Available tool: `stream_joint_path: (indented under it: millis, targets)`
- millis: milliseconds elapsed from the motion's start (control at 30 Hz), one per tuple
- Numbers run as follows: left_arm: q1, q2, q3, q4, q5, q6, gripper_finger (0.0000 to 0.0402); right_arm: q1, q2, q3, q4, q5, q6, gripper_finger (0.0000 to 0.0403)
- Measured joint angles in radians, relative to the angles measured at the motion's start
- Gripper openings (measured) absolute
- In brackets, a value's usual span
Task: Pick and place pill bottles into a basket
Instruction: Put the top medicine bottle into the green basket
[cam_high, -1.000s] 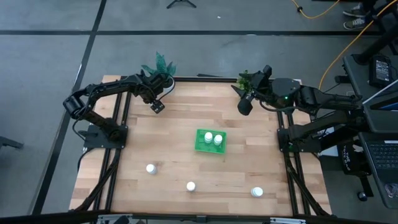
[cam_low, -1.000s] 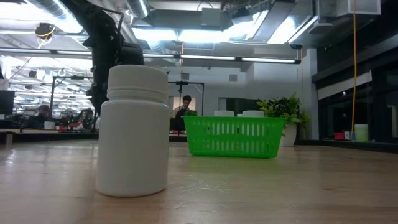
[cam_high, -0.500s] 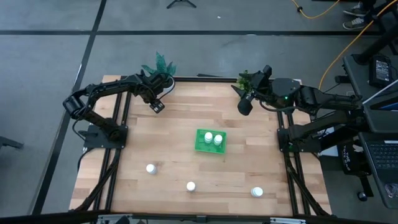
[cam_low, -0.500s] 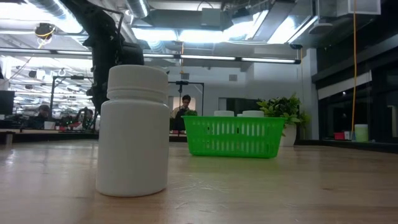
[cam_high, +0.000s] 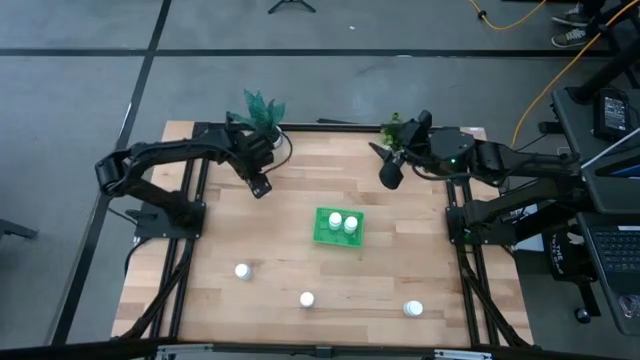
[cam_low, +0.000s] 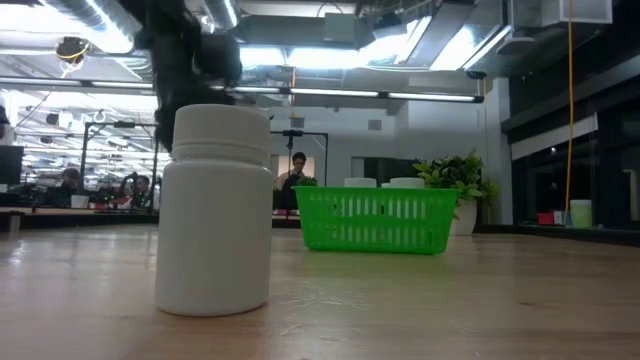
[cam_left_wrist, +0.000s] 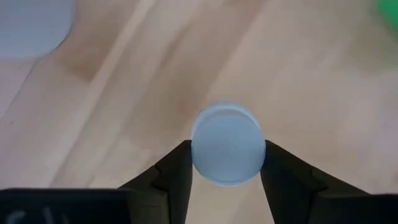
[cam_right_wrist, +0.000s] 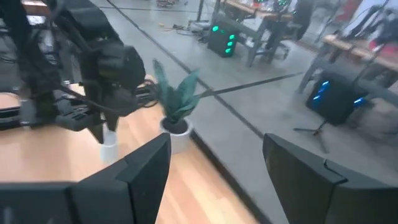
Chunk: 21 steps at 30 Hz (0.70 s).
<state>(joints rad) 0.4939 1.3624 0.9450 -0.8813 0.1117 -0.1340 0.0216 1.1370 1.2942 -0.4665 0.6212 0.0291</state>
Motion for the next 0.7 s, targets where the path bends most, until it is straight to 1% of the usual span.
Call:
stream_joint_path:
  millis: [67,233,400,533,700]
  targets:
    - [-0.055,-0.016,0.022,-0.002,0.000,-0.023,0.0156,0.001,0.000,-0.011,0.011,-0.019,0.020,0.0256]
    - [-0.182,-0.034,0.092,-0.002,-0.005,-0.081,0.0156,0.015,0.004,-0.023,0.056,-0.023,0.021,0.0256]
    - [-0.295,-0.031,0.165,-0.001,-0.030,-0.089,0.0156,0.016,0.005,-0.023,0.068,-0.023,0.047,0.0256]
    - [-0.359,-0.030,0.199,0.008,-0.039,-0.084,0.0156,0.016,0.005,-0.023,0.078,-0.023,0.075,0.0256]
    - [-0.416,-0.030,0.210,0.035,-0.038,-0.070,0.0156,0.016,0.005,-0.023,0.090,-0.023,0.116,0.0256]
